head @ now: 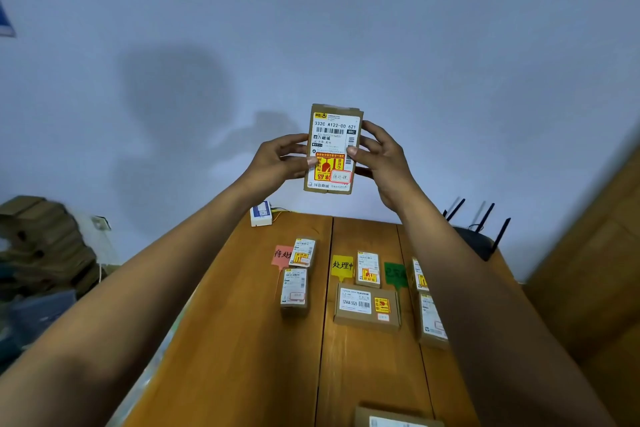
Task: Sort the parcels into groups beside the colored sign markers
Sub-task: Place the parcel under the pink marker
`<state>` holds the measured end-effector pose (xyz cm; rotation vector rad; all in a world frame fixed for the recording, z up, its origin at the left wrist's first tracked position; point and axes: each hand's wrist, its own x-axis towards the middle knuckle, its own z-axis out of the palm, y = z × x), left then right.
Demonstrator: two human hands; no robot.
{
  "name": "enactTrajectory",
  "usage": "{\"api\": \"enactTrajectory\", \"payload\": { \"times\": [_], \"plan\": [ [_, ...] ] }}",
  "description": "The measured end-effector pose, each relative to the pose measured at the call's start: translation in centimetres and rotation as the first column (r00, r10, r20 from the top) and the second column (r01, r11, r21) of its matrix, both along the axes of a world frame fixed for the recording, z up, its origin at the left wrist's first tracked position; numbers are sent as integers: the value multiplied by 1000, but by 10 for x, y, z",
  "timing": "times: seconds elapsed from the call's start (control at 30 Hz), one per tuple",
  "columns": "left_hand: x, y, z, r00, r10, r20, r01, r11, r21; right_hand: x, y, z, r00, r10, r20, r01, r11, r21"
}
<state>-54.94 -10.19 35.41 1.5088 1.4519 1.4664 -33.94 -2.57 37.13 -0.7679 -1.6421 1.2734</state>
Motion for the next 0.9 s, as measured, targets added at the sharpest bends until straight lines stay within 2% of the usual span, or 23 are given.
{"api": "enactTrajectory", "payload": {
  "times": [0.4,0.63,0.77,0.9],
  "plan": [
    [7,8,-17,1000,-10,19,11,998,-59,6,6,-18,999,-34,39,37,997,-75],
    [-4,-1,-74,996,-11,91,36,960,-279,-13,1,-72,991,5,134,33,960,-279],
    [-18,-23,-149,986,3,167,84,855,-511,-37,-20,-155,964,25,266,113,863,-492],
    [-19,-50,-241,981,107,160,47,674,-737,-55,-52,-258,917,111,384,188,728,-660]
  ]
}}
